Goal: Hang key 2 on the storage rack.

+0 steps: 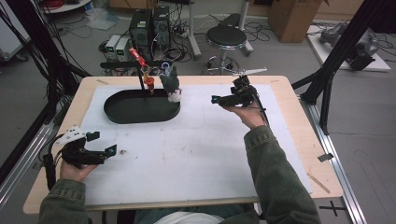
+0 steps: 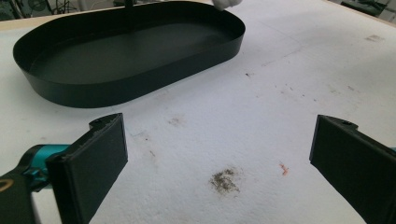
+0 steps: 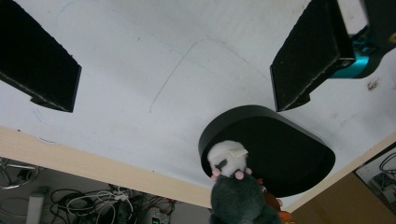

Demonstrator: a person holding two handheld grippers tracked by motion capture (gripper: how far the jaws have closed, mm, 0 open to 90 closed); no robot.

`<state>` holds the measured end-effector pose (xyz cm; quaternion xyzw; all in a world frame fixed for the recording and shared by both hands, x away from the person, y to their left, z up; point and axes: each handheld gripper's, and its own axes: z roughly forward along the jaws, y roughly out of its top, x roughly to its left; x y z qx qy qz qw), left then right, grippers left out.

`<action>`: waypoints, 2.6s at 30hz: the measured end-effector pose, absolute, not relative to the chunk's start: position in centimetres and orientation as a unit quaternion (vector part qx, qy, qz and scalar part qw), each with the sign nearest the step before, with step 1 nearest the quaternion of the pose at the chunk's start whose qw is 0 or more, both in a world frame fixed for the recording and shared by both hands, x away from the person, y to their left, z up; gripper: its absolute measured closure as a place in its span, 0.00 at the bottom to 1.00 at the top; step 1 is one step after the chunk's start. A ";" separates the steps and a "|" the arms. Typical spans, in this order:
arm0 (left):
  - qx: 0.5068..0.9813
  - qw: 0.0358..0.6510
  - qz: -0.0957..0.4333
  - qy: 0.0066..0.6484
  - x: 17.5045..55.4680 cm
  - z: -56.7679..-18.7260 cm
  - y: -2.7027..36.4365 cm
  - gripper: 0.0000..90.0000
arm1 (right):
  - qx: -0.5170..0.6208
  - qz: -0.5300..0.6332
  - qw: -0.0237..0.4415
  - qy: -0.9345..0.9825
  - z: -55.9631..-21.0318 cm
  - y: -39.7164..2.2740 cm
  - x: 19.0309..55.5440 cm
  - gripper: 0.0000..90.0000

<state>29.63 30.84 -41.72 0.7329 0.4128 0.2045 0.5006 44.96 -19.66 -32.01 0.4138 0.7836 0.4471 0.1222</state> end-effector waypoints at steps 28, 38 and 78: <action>0.734 0.495 0.205 0.417 27.6 -41.8 30.3 0.05 | 0.404 0.471 0.126 0.774 -34.7 -22.7 41.4 0.01; 0.729 0.500 0.210 0.418 27.6 -41.8 30.4 0.05 | 0.405 0.495 0.133 0.757 -35.0 -24.6 40.7 0.01; 0.733 0.505 0.204 0.407 28.2 -41.7 30.0 0.05 | 0.412 0.511 0.234 0.717 -40.9 -31.3 33.8 0.01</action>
